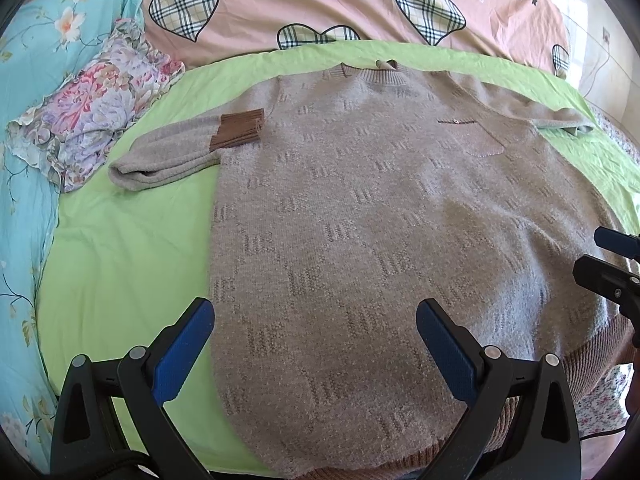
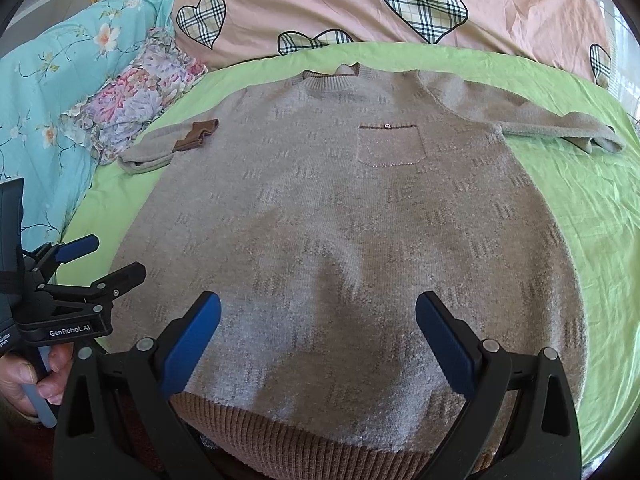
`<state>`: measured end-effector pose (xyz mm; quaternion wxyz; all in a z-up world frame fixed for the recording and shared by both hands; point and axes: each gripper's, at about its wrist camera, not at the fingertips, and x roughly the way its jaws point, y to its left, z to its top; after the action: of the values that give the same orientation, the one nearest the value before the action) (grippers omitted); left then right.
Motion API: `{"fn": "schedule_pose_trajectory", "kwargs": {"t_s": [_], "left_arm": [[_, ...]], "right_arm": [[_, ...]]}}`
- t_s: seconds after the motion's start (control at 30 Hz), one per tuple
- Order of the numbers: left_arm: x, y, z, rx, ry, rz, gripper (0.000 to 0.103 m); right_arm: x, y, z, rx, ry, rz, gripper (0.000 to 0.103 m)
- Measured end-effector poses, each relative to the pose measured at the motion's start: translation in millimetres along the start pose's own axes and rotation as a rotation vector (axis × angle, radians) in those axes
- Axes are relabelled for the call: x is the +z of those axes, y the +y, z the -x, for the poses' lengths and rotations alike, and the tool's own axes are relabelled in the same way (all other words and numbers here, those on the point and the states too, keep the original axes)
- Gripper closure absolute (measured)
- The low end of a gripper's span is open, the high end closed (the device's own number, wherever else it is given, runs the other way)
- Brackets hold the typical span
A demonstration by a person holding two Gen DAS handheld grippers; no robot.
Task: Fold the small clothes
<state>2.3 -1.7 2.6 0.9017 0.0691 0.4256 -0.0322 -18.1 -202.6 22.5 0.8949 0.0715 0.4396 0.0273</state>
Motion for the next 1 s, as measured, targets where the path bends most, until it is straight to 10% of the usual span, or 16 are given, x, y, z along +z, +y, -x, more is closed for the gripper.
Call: {"fn": "schedule_pose_trajectory", "kwargs": {"t_s": [1.0], "left_arm": [[17.7,-5.1,-9.2,-0.037,-0.015,0.012,0.002]], "right_arm": [[9.7,-13.8,-2.2,-0.082,-0.026,0.044,0.005]]}}
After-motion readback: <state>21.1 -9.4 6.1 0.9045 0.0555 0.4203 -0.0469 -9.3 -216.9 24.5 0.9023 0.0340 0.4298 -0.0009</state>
